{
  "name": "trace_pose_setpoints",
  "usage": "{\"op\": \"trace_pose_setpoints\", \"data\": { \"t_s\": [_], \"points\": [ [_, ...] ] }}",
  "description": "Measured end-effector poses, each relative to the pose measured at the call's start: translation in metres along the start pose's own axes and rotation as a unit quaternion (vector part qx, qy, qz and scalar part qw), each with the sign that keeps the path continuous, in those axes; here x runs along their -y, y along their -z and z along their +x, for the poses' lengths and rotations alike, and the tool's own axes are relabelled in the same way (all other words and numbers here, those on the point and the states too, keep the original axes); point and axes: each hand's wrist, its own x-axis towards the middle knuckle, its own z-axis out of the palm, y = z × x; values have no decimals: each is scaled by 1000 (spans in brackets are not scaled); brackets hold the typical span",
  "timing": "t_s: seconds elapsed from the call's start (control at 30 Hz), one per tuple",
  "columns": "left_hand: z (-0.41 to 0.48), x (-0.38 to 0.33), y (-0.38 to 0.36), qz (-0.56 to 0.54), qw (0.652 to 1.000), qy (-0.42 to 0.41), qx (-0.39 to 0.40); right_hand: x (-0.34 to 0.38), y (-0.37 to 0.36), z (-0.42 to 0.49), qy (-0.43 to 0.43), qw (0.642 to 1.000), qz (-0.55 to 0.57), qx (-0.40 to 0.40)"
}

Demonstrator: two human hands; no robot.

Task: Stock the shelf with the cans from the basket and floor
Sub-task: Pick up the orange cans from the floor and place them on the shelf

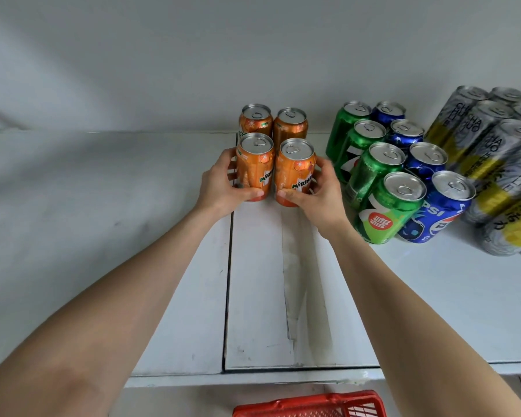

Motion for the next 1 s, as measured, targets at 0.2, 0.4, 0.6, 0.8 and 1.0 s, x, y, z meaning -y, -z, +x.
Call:
{"op": "trace_pose_setpoints", "data": {
  "t_s": [0.2,0.4,0.6,0.8,1.0],
  "points": [
    [13,-1,-1,14,1000,3,3,2,-5,12,3,1000,-12,-1],
    [22,-1,0,33,999,4,4,2,-7,23,-7,999,-32,-14],
    [23,3,-4,37,999,6,-6,-1,-8,26,-19,999,-36,-23],
    [20,2,-7,92,996,-9,-16,5,-16,16,7,995,-88,-52],
    [-1,7,-2,282,957,-61,-29,7,-22,-6,15,952,-300,-64]
  ]
}}
